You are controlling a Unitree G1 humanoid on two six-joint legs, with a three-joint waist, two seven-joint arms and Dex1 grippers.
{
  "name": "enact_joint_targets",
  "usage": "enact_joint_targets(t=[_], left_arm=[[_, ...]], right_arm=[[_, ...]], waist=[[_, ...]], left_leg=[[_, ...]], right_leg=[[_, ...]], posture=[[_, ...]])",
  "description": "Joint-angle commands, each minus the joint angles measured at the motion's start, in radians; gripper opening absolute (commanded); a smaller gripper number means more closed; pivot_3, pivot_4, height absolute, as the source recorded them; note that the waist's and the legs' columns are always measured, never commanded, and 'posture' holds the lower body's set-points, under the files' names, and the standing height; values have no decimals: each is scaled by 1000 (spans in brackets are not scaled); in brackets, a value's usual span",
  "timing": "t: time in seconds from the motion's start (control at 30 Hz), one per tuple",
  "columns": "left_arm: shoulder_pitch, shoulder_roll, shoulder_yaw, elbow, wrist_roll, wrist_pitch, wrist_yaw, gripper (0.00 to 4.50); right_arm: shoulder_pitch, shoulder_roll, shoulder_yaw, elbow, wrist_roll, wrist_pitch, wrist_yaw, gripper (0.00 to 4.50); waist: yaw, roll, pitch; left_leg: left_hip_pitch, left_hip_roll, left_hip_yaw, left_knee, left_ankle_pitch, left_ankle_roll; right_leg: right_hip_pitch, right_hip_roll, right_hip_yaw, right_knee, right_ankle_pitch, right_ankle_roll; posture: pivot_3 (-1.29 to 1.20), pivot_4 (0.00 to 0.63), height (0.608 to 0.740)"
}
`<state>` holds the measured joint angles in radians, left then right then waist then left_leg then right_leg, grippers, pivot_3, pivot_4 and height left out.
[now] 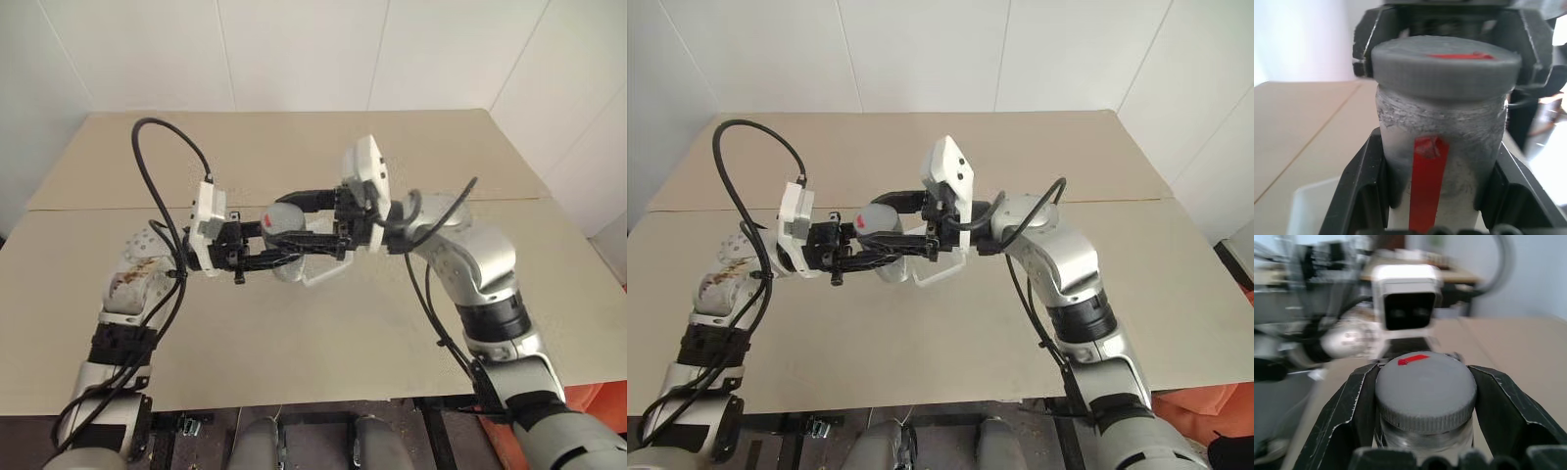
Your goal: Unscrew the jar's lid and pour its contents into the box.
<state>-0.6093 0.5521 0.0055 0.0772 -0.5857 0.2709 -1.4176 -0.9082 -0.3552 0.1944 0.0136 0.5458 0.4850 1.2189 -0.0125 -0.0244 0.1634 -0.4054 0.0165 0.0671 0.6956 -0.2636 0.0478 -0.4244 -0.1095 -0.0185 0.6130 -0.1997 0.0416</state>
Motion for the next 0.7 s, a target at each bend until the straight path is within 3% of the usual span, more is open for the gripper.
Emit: enact_joint_targets(t=[0.03, 0.13, 0.23, 0.27, 0.43, 0.7], left_arm=[[-45, -12, -7, -3, -20, 11, -21, 1921], [-48, -22, -16, -1, -10, -1, -27, 1921], [-38, -29, -17, -6, -6, -5, -23, 1921], [-34, -31, -14, -7, -3, -6, -20, 1921], [-20, -28, 2, 2, 15, -13, 4, 1921], [-15, -35, 23, 53, 48, -45, 68, 1921]], right_arm=[[-100, 44, 27, 145, 63, -128, 332, 2763], [-184, 88, 60, 318, -1, -224, 396, 2763], [-217, 130, 63, 438, -89, -319, 371, 2763], [-213, 130, 56, 441, -102, -331, 356, 3113], [-142, 83, -3, 322, -104, -289, 274, 4486], [56, -33, -79, -51, -86, -133, 28, 4486]], waist=[[1, 0, 0], [-3, 0, 0], [-11, 0, 0], [-11, 0, 0], [2, 0, 0], [9, 1, 0]], left_leg=[[0, 0, 0, 0, 0, 0], [0, 0, 0, 0, 0, 0], [1, 1, 0, 0, 1, -1], [1, 1, 0, 0, 1, -2], [-2, 1, 0, 0, 1, -2], [-2, 0, -1, 1, 1, -2]], right_leg=[[0, 0, 0, 0, 0, 0], [0, 0, 0, 1, 0, 0], [-1, 1, 1, 3, 0, 0], [-1, 1, 0, 3, 0, 0], [-2, 1, 0, 3, 0, 0], [-2, -1, -1, 3, 0, 0]], posture=[[0, 150, 740], [0, 150, 740], [0, 150, 740], [0, 150, 740], [0, 150, 740], [0, 150, 740]])
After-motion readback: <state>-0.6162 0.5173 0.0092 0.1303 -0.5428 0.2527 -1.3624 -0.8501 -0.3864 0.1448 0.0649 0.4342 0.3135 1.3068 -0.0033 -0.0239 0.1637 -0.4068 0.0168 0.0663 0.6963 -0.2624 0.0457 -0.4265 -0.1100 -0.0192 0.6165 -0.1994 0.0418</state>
